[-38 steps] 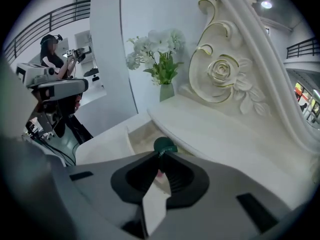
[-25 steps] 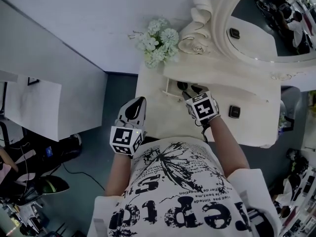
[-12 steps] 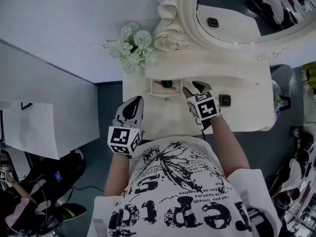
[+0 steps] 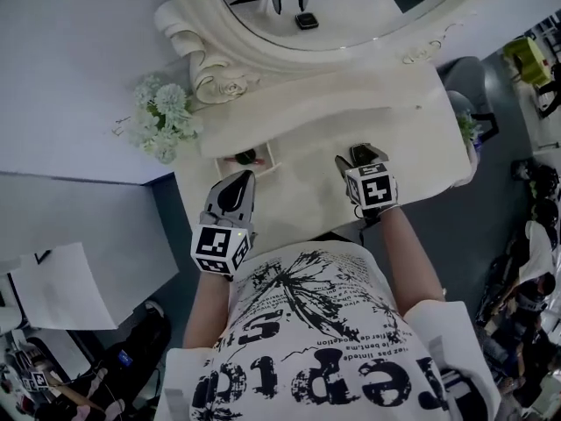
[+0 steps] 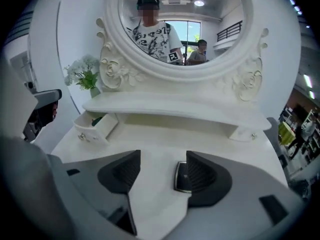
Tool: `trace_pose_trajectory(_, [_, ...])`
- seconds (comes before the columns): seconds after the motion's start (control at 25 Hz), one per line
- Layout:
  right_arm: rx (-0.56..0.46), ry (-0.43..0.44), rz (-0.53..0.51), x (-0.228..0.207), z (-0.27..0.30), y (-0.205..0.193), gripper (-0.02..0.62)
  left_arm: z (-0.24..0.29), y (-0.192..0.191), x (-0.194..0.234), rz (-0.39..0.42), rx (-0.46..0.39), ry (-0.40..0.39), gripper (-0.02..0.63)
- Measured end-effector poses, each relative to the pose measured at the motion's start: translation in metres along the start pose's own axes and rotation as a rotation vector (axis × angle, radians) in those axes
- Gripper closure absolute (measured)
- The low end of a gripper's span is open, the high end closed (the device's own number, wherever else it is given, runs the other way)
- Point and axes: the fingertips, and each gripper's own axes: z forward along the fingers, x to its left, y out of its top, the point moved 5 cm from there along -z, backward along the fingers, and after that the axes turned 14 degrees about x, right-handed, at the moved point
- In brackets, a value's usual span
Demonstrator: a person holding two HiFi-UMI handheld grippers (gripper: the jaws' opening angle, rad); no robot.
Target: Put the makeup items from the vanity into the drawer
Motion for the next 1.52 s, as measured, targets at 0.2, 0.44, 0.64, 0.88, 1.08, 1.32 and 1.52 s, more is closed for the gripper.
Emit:
trace_pose_trajectory(0.2, [0.028,-0.052,0.094,-0.036,0.01,-0.029,0.288,0.026,0.007,-0.023,0.033,0.032,-0.053,0.584])
trace_pose_trajectory(0.44, [0.073,-0.021,0.114,-0.051,0.036,-0.038,0.275,0.047,0.007,-0.035,0.028,0.058,-0.047,0.586])
trace_pose_trajectory(0.64, [0.143,-0.017,0.104,-0.058,0.06,-0.044,0.259,0.058,0.007,-0.042,0.012,0.073,-0.027,0.585])
trace_pose_trajectory(0.88, [0.206,0.031,0.12,-0.064,0.068,-0.046,0.261,0.064,0.008,-0.046,-0.001,0.078,-0.011,0.584])
trace_pose_trajectory(1.08, [0.214,0.041,0.111,-0.066,0.067,-0.046,0.261,0.062,0.01,-0.045,-0.001,0.065,0.001,0.584])
trace_pose_trajectory(1.32, [0.145,0.058,0.087,-0.055,0.047,-0.023,0.262,0.047,0.01,-0.035,-0.016,0.042,0.026,0.585])
trace_pose_trajectory(1.52, [0.075,0.088,0.029,-0.029,0.032,0.01,0.262,0.025,0.006,-0.022,-0.033,0.021,0.057,0.584])
